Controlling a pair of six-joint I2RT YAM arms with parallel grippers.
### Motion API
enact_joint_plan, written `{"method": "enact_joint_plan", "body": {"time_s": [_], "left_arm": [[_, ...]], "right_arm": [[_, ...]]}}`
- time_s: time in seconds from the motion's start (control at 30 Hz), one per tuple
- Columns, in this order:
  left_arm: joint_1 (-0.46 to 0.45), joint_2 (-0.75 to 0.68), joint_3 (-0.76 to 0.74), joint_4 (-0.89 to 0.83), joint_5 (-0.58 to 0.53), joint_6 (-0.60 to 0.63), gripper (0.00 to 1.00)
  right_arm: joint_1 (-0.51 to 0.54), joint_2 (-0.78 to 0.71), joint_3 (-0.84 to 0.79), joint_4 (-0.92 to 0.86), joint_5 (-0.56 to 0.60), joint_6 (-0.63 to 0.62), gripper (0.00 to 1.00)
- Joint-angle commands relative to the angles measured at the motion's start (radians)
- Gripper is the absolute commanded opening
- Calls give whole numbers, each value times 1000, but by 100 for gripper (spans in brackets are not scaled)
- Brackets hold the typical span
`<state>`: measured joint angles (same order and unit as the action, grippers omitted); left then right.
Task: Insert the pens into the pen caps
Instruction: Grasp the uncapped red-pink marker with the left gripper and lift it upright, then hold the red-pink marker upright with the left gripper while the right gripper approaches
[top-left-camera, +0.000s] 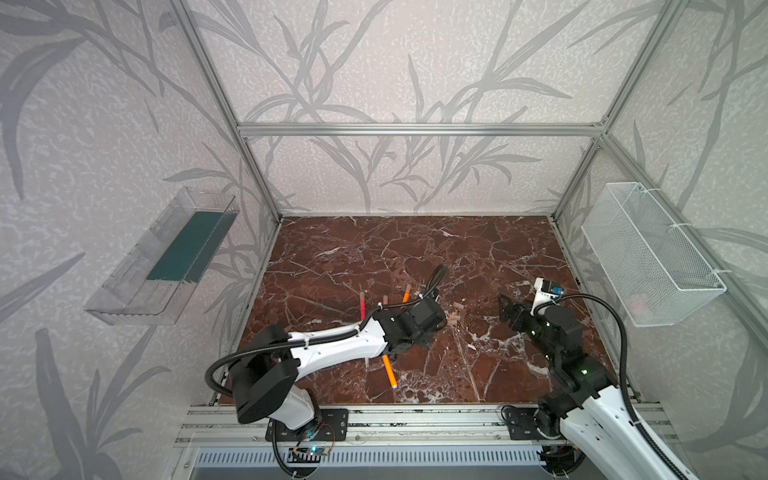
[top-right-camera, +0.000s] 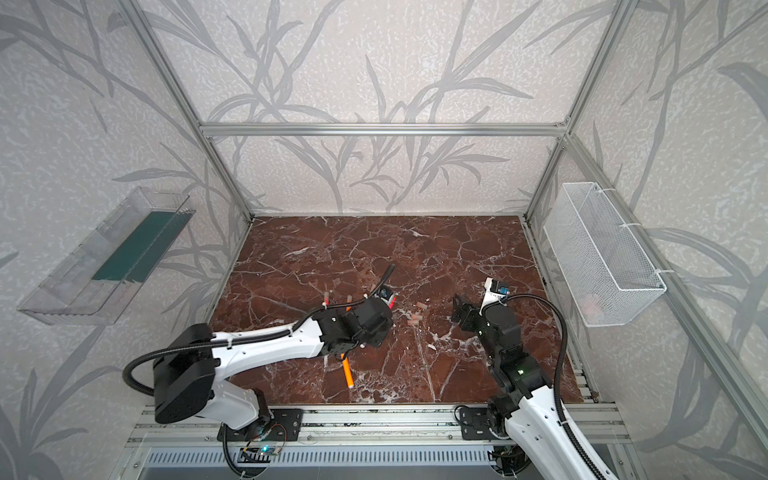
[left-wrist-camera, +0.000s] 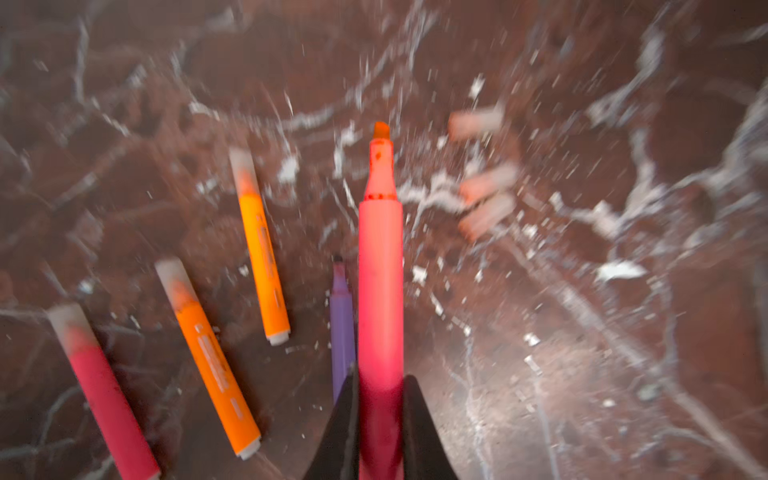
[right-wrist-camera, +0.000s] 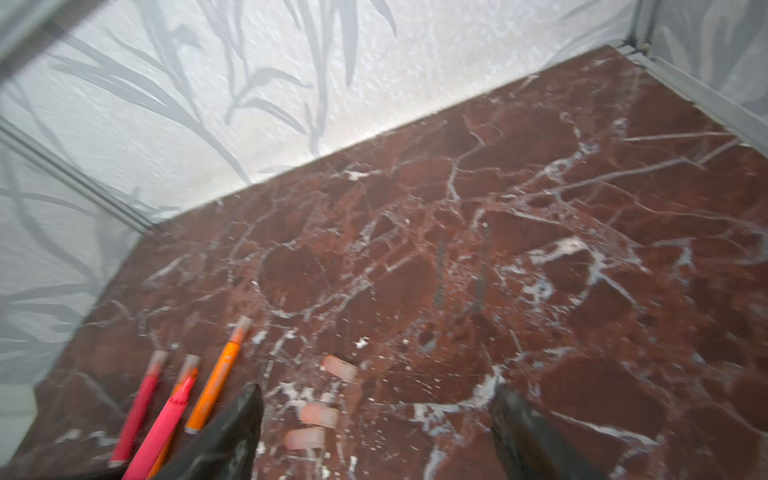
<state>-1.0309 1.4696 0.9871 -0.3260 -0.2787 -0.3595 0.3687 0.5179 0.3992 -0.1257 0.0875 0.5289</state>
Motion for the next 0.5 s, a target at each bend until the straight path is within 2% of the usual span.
{"method": "enact_joint_plan", "body": {"time_s": [0.0,0.07,0.13,0.17,0.3,0.47], "left_arm": [[3,-89,-26,109,28,86,0],[4,-134,-130,280,84,111,0],[4,-178,-289,549,130,149,0],[3,-195,-323,601,134,156,0],[4,-224,-373,642,175,192,0],[2,-231,-435,756,250,229,0]], "right_arm": [[69,-6,-5,75,-161,100,83],[152,10,-21,136,-156,154,83],[252,23,-50,214,-126,175,83],[291,28,-66,246,-106,185,83],[401,69,-99,361,-59,215,81],[412,134,-113,465,-63,271,75]]}}
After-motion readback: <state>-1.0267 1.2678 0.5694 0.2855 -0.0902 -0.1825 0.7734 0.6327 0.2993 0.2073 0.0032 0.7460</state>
